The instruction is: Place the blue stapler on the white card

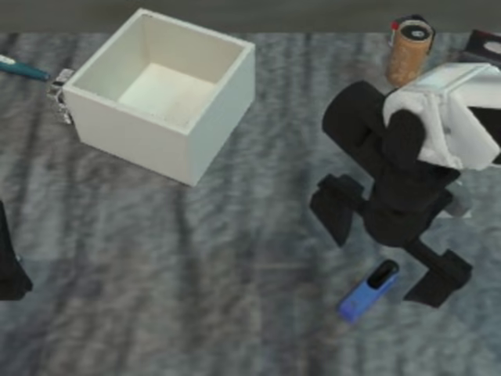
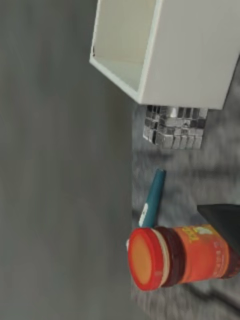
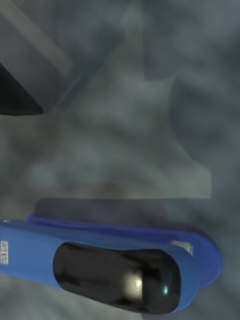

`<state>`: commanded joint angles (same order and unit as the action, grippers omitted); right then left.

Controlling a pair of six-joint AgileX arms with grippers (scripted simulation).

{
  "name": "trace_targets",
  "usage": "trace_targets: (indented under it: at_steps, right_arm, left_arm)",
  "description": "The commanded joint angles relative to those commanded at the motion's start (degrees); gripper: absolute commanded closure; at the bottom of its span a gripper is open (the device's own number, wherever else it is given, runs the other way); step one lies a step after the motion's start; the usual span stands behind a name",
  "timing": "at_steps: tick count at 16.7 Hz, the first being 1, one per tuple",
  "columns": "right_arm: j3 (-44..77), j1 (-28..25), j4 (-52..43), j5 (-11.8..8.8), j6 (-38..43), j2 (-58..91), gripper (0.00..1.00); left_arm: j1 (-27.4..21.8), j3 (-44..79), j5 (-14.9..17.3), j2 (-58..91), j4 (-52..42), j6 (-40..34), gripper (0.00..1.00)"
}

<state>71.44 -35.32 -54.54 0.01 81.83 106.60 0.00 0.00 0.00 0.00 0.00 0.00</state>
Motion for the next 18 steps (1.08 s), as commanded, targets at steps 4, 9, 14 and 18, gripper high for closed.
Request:
trace_targets:
  at_steps: [4, 9, 14, 18]
  right_arm:
    - [-5.9, -0.2, 10.2, 0.0, 0.2, 4.1, 0.00]
    - [-7.4, -0.2, 12.3, 0.0, 0.3, 5.1, 0.00]
    - [-7.4, -0.2, 12.3, 0.0, 0.3, 5.1, 0.30]
    - [-7.4, -0.2, 12.3, 0.0, 0.3, 5.1, 0.60]
  left_arm:
    - [0.0, 0.0, 0.0, 0.0, 0.0, 0.0, 0.00]
    - [0.0, 0.0, 0.0, 0.0, 0.0, 0.0, 0.00]
    - [0.0, 0.0, 0.0, 0.0, 0.0, 0.0, 0.00]
    - [0.0, 0.0, 0.0, 0.0, 0.0, 0.0, 0.00]
